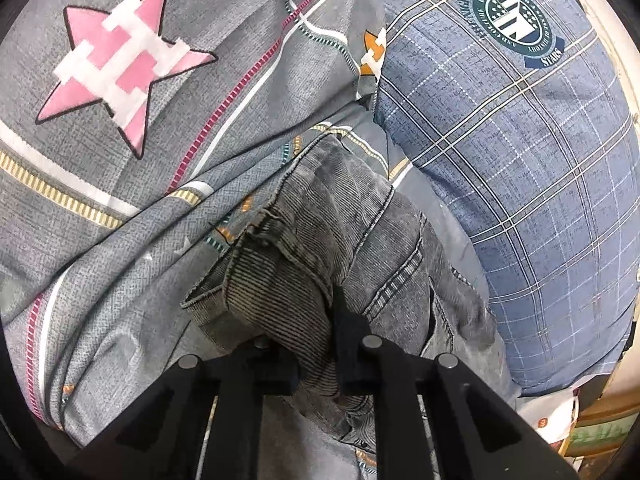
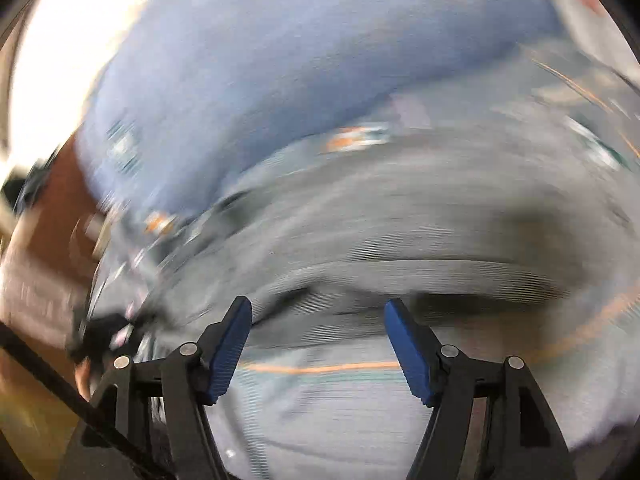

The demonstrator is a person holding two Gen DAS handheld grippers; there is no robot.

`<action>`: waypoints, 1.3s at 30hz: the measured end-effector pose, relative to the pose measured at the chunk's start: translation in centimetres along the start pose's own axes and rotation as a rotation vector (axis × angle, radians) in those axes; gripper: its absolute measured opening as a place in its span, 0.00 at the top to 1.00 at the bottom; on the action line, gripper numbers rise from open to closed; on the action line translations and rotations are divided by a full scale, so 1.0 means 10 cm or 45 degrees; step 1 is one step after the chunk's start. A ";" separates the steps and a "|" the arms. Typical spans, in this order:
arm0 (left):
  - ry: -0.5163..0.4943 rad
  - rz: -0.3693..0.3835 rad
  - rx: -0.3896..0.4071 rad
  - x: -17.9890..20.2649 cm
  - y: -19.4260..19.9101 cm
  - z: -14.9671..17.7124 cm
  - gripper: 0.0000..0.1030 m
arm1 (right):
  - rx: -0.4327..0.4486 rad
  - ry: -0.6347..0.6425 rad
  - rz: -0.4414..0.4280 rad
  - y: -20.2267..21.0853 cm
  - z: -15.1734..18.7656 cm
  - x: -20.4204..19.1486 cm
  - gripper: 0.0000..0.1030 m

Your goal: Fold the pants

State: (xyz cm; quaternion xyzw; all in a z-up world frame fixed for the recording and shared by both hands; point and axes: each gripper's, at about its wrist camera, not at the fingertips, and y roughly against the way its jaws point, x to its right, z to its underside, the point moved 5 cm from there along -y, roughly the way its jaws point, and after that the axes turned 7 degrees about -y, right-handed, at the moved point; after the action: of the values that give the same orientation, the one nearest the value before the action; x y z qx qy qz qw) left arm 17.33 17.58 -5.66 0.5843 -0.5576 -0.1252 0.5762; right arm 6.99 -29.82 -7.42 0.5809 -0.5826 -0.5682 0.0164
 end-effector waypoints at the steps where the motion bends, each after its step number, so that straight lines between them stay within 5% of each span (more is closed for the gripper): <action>1: 0.006 0.000 -0.002 0.00 0.00 0.00 0.89 | -0.003 -0.070 0.014 0.04 -0.05 0.16 0.37; 6: 0.004 -0.009 -0.007 -0.02 -0.03 0.02 0.89 | -0.047 -0.253 0.025 -0.02 -0.05 0.53 0.47; 11: -0.009 -0.018 -0.008 -0.01 -0.03 0.03 0.89 | 0.080 -0.408 0.033 0.16 -0.20 0.73 0.47; 16: -0.028 -0.028 -0.002 0.02 -0.03 0.02 0.89 | 0.056 -0.536 0.031 0.07 -0.36 0.93 0.49; 21: -0.024 -0.022 -0.010 0.01 -0.04 0.01 0.89 | 0.101 -0.512 0.156 0.04 -0.53 0.92 0.90; 26: -0.027 -0.009 -0.005 0.01 0.00 0.01 0.89 | 0.268 -0.326 0.213 0.45 -0.72 0.65 0.99; 29: -0.022 -0.044 -0.037 -0.01 -0.05 0.02 0.86 | 0.292 -0.302 0.242 0.59 -0.70 0.69 0.93; 30: -0.016 -0.070 -0.049 -0.04 -0.08 0.02 0.83 | 0.282 -0.310 0.245 0.57 -0.70 0.78 0.72; 31: -0.007 -0.084 -0.064 -0.06 -0.11 0.03 0.82 | 0.263 -0.336 0.259 0.55 -0.69 0.88 0.38; 32: -0.001 -0.090 -0.077 -0.08 -0.13 0.04 0.78 | 0.259 -0.371 0.255 0.56 -0.68 0.97 0.27; 36: 0.024 -0.137 -0.022 -0.13 -0.03 0.01 0.55 | 0.291 -0.477 0.271 0.70 -0.69 1.24 0.25; 39: -0.068 -0.189 0.110 0.00 0.18 -0.03 0.49 | 0.281 -0.571 0.369 0.68 -0.69 1.44 0.27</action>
State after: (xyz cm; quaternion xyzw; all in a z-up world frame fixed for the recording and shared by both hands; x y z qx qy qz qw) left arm 16.68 18.24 -4.12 0.6448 -0.5328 -0.1588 0.5245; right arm 2.50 -46.49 -9.60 0.3498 -0.7070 -0.6073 -0.0951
